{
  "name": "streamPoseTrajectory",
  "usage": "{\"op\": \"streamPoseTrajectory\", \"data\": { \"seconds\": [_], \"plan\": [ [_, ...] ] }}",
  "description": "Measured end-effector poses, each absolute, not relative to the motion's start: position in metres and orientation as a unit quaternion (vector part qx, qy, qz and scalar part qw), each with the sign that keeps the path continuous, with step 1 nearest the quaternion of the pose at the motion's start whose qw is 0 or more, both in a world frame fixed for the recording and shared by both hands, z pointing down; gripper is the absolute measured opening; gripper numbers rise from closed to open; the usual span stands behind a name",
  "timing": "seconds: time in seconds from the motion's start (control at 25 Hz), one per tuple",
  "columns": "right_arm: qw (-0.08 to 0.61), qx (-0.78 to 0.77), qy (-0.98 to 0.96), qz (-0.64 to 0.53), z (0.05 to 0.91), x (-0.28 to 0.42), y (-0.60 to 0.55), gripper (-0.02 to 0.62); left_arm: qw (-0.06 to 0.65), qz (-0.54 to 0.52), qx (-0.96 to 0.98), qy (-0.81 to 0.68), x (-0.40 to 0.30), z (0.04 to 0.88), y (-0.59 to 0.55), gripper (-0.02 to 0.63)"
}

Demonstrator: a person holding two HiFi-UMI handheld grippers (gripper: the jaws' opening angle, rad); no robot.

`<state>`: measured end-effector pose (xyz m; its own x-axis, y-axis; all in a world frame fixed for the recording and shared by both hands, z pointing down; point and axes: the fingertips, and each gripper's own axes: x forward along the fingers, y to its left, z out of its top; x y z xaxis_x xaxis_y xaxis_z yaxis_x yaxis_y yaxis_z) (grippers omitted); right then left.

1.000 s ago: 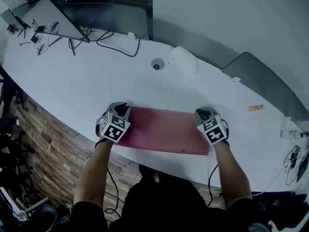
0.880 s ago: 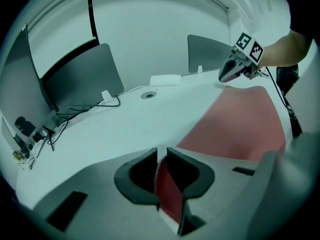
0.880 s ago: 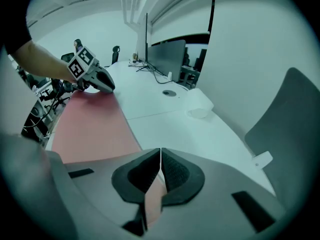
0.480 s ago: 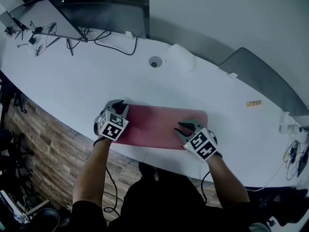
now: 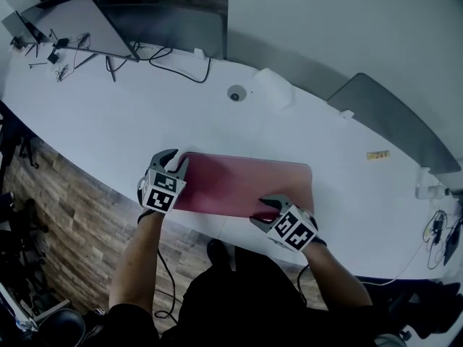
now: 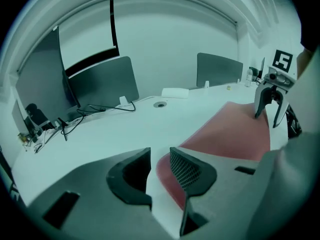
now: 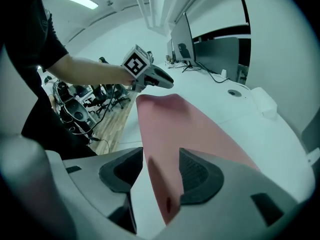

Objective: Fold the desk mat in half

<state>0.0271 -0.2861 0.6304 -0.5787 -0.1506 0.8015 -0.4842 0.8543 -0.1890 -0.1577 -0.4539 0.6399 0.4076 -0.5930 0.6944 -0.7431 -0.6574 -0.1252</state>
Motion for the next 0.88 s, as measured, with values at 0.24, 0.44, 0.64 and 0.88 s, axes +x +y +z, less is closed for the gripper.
{"op": "streamPoseTrajectory", "data": {
  "seconds": [0.24, 0.44, 0.64, 0.88],
  "plan": [
    [0.436, 0.208, -0.851, 0.205, 0.649, 0.029, -0.287, 0.227, 0.170, 0.325, 0.833, -0.414, -0.159, 0.621, -0.410, 0.103],
    [0.428, 0.233, -0.846, 0.215, 0.658, 0.033, -0.289, 0.227, 0.186, 0.318, 0.833, -0.412, -0.158, 0.622, -0.378, 0.103],
    [0.434, 0.243, -0.839, 0.219, 0.668, 0.032, -0.289, 0.227, 0.197, 0.325, 0.832, -0.403, -0.155, 0.630, -0.348, 0.103],
    [0.439, 0.258, -0.834, 0.211, 0.673, 0.032, -0.288, 0.229, 0.204, 0.315, 0.827, -0.419, -0.157, 0.628, -0.325, 0.103]
  ]
}}
